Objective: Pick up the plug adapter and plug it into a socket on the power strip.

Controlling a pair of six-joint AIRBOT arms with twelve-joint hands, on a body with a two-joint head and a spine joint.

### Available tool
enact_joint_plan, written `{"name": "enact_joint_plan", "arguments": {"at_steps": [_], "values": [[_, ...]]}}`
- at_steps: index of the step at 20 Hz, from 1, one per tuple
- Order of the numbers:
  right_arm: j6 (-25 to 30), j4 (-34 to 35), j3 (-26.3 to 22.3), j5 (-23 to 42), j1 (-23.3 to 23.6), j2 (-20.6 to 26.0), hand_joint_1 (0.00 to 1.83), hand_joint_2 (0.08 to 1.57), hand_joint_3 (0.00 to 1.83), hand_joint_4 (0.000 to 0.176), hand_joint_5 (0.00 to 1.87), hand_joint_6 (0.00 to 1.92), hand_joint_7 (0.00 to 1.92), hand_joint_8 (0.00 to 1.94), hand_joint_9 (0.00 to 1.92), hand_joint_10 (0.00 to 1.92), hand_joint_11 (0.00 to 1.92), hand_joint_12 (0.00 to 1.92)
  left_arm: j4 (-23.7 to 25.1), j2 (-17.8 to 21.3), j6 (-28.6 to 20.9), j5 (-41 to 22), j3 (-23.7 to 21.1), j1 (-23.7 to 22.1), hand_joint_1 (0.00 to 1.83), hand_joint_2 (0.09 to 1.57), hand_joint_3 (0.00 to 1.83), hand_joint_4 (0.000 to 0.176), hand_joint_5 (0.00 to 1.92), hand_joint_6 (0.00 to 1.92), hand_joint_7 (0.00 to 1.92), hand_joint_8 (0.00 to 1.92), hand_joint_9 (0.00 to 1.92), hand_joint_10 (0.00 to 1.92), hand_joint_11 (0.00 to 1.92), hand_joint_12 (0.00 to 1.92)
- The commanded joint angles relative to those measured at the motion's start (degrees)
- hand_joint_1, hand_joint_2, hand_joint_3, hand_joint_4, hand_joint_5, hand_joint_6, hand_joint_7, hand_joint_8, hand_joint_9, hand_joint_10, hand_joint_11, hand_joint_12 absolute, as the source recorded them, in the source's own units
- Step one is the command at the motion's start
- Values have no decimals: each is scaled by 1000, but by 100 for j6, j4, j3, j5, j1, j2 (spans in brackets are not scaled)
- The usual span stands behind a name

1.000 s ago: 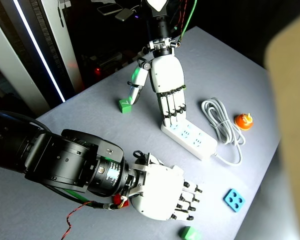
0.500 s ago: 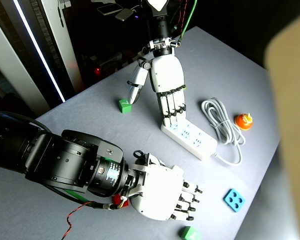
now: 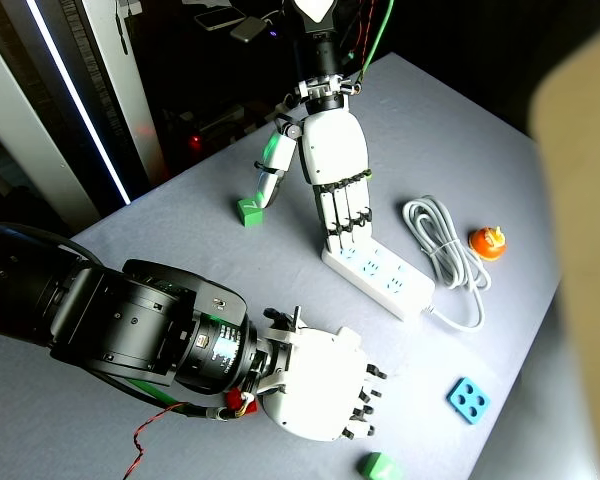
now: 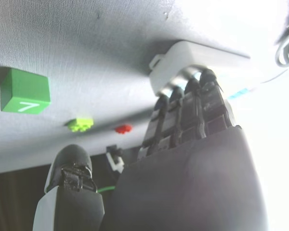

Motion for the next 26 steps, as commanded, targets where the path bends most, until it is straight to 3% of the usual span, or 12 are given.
{"name": "enact_joint_plan", "arguments": {"at_steps": [1, 2, 3, 7, 8, 16, 20, 26], "values": [[2, 34, 25, 590, 40, 23, 1178, 1191, 0, 8, 790, 1211, 888, 1099, 1038, 113, 670, 1125, -75, -2, -48, -245, -67, 44, 0, 1138, 1, 0, 14, 4, 22, 5, 0, 0, 0, 0], [2, 34, 24, 591, 43, 23, 1183, 1185, 0, 11, 803, 1217, 899, 1145, 1097, 143, 727, 1163, -75, 2, -48, -245, -67, 44, 0, 1141, 2, 0, 18, 5, 32, 9, 0, 0, 0, 0], [2, 34, 24, 591, 46, 24, 1204, 1155, 0, 0, 867, 1100, 957, 1096, 1161, 187, 784, 1217, -75, 2, -48, -245, -67, 44, 0, 1141, 2, 0, 19, 5, 35, 10, 0, 0, 0, 0], [1, 34, 24, 596, 68, 31, 1235, 1145, 0, 0, 873, 1011, 996, 1145, 1004, 911, 864, 1396, -75, 3, -48, -239, -68, 43, 0, 1145, 3, 0, 6, 2, 18, 6, 0, 0, 0, 0], [1, 34, 22, 595, 83, 35, 1241, 1146, 0, 0, 871, 992, 991, 1179, 983, 1014, 872, 1411, -75, 5, -48, -238, -67, 43, 0, 1144, 2, 0, 0, 0, 16, 4, 0, 0, 0, 0], [-187, 36, 10, 227, 386, 231, 1252, 1121, 0, 0, 962, 840, 1007, 1160, 952, 1071, 851, 1413, -75, 7, -48, -217, -57, 43, 0, 1145, 1, 0, 22, 7, 27, 9, 0, 0, 0, 0], [-806, 35, -8, -121, 563, 286, 1249, 1117, 0, 0, 962, 860, 1015, 1131, 997, 986, 882, 1354, -75, 7, -49, -214, -57, 46, 0, 1141, 0, 0, 4, 0, 22, 3, 0, 0, 0, 0], [-1094, 33, -91, -578, 974, 425, 1247, 1122, 0, 0, 958, 862, 1006, 1145, 990, 993, 905, 1335, -75, 9, -49, -216, -58, 46, 0, 1141, 0, 0, 1, 0, 7, 0, 0, 0, 0, 0]]}}
